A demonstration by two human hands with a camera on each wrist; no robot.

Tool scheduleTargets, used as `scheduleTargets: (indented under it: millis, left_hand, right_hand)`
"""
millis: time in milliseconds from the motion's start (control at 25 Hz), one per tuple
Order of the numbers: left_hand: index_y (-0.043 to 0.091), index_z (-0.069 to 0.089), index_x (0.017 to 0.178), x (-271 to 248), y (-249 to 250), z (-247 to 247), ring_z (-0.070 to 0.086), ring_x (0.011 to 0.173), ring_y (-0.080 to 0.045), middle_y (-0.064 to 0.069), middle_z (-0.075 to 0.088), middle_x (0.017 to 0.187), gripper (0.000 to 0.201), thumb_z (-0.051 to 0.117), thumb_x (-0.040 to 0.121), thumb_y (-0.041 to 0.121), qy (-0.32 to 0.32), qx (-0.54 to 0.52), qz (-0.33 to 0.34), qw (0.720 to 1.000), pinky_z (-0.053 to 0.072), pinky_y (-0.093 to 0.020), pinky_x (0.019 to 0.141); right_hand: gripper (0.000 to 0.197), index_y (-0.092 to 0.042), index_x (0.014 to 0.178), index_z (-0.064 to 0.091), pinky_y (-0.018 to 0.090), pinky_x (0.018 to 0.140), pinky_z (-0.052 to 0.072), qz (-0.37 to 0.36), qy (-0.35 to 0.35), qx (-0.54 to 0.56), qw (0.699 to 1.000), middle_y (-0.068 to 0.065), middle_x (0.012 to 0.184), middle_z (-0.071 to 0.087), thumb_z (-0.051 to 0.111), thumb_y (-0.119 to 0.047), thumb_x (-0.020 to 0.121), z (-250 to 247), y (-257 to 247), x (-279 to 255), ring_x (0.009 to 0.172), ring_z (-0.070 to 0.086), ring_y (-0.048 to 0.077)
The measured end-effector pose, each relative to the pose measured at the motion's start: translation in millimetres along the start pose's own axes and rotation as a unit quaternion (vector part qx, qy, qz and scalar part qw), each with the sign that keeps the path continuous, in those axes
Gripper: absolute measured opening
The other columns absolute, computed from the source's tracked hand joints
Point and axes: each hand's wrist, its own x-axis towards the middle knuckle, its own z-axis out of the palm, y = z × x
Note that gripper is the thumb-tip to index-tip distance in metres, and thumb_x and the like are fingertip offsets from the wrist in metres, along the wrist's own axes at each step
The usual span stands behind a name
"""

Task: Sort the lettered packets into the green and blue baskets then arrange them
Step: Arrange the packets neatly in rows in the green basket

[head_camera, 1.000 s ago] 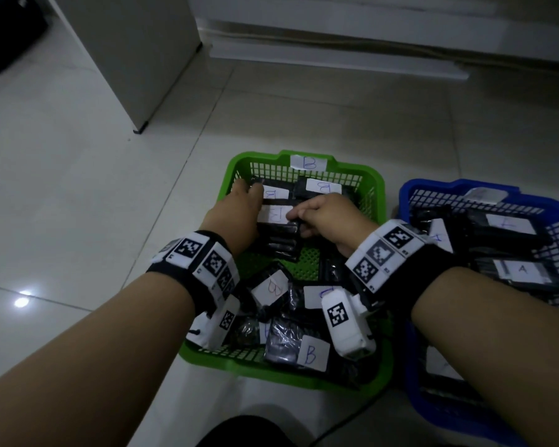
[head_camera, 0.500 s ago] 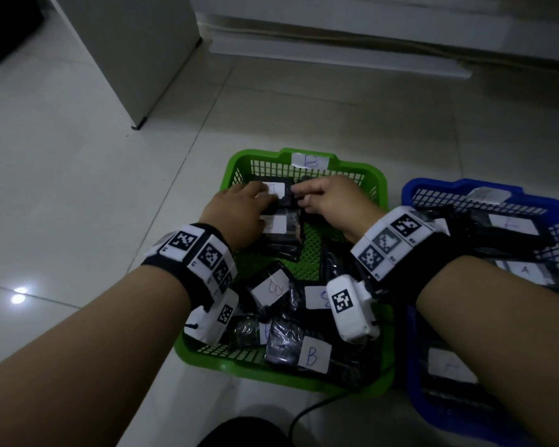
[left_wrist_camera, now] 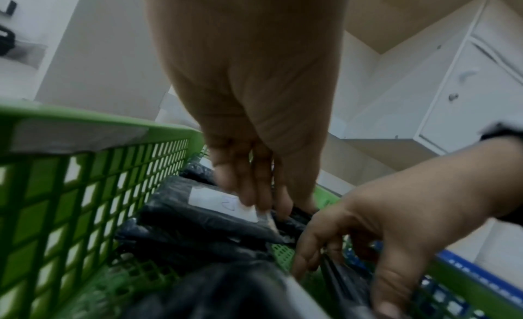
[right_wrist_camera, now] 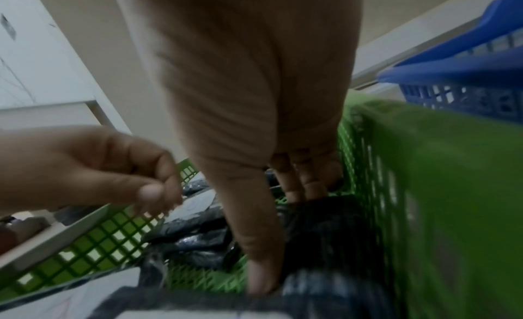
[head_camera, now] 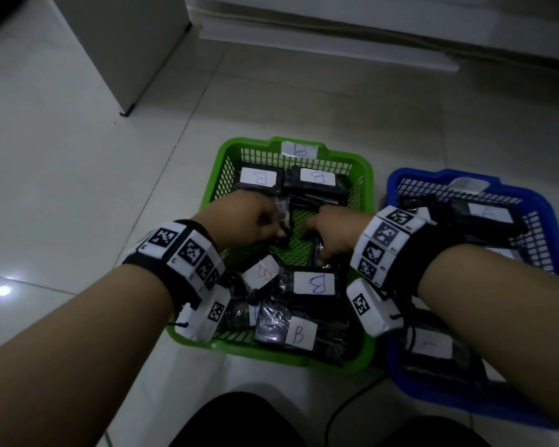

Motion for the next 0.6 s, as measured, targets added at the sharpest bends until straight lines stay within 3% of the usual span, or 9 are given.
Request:
scheduleTargets:
  millis: [120,200,320,400,520,600]
  left_hand:
    - [0.026,0.055,0.118,-7,3,5,0.059,0.094,-0.015,0.006,0.063,0.101,0.054,0.069,0.074,0.053,-0.136,-0.011,-0.049,0.989,0.047,-0.028,0.089]
    - [0.026,0.045,0.131,-10,0,9,0.059,0.105,-0.019,0.002,0.063,0.115,0.071,0.074,0.071,0.051,-0.181,-0.004,-0.062,0.982,0.046,-0.031,0.097]
    - [0.025,0.039,0.136,-14,-2,11,0.057,0.112,-0.022,-0.002,0.061,0.125,0.078,0.076,0.071,0.047,-0.172,-0.017,-0.072,0.982,0.045,-0.029,0.097]
    - [0.023,0.039,0.137,-16,0,13,0.057,0.112,-0.021,-0.002,0.060,0.124,0.077,0.075,0.072,0.045,-0.166,-0.021,-0.078,0.983,0.043,-0.025,0.093]
    - [0.023,0.045,0.136,-19,1,14,0.058,0.111,-0.021,-0.001,0.061,0.124,0.070,0.071,0.076,0.047,-0.168,-0.018,-0.080,0.982,0.044,-0.027,0.094]
    - [0.022,0.051,0.133,-21,1,15,0.058,0.110,-0.020,-0.001,0.062,0.123,0.060,0.067,0.080,0.046,-0.165,-0.019,-0.074,0.983,0.044,-0.026,0.093]
  right_hand:
    - [0.047,-0.016,0.118,0.061,0.026,0.072,0.040,0.007,-0.019,0.029,0.999,0.003,0.107,0.061,0.077,-0.029,0.075,-6,5,-7,0.091,0.055,0.020]
    - [0.042,-0.016,0.113,0.061,0.025,0.072,0.036,0.025,0.026,0.076,0.996,0.001,0.103,0.059,0.077,-0.027,0.076,-12,10,-14,0.088,0.050,0.016]
    - [0.034,-0.017,0.104,0.060,0.024,0.069,0.036,0.059,0.153,0.156,0.974,0.000,0.104,0.060,0.078,-0.021,0.075,-22,17,-21,0.087,0.050,0.015]
    - [0.030,-0.019,0.098,0.057,0.027,0.065,0.039,0.068,0.197,0.145,0.967,0.003,0.105,0.059,0.075,-0.018,0.074,-24,18,-23,0.086,0.051,0.018]
    - [0.032,-0.020,0.096,0.050,0.032,0.070,0.046,0.083,0.195,0.071,0.975,0.006,0.102,0.046,0.072,-0.024,0.073,-18,12,-22,0.092,0.047,0.024]
    - [0.035,-0.019,0.099,0.050,0.032,0.067,0.045,0.085,0.166,0.031,0.982,0.005,0.097,0.043,0.072,-0.029,0.074,-14,7,-22,0.089,0.047,0.025]
